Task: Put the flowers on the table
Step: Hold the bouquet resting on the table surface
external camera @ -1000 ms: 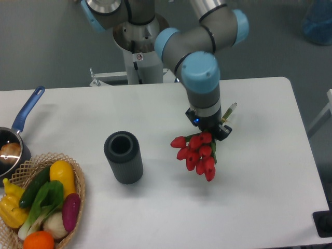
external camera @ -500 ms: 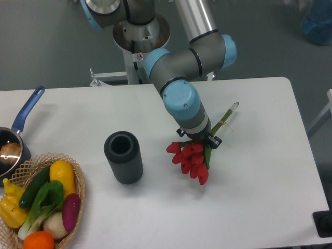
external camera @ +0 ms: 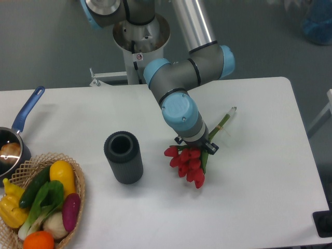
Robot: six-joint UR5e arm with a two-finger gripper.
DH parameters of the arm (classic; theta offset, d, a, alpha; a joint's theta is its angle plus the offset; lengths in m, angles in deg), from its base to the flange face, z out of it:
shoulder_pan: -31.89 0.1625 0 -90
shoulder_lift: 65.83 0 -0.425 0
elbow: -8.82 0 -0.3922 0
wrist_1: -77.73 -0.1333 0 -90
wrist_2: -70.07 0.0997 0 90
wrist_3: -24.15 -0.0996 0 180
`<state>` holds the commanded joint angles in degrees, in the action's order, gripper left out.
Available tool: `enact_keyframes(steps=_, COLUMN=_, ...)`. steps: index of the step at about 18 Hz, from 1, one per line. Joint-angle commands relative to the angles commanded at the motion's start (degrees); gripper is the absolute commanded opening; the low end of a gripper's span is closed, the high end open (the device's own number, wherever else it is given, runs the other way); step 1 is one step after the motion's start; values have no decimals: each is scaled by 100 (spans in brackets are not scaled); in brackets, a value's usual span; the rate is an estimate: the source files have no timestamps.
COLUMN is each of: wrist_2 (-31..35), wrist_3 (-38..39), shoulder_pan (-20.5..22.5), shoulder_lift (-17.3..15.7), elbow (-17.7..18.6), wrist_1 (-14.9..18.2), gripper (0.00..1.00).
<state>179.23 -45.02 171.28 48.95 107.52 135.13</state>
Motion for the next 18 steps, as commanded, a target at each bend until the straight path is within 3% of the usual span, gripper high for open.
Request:
enact_keyframes(steps=12, wrist_2=9, wrist_3=0, shoulder_pan=0, shoulder_lift=132, elbow=52, wrist_1=9, gripper=43)
enact_keyframes(steps=18, wrist_2=9, wrist_3=0, shoulder_pan=0, shoulder_lift=132, elbow=61, wrist_1=9, gripper=49)
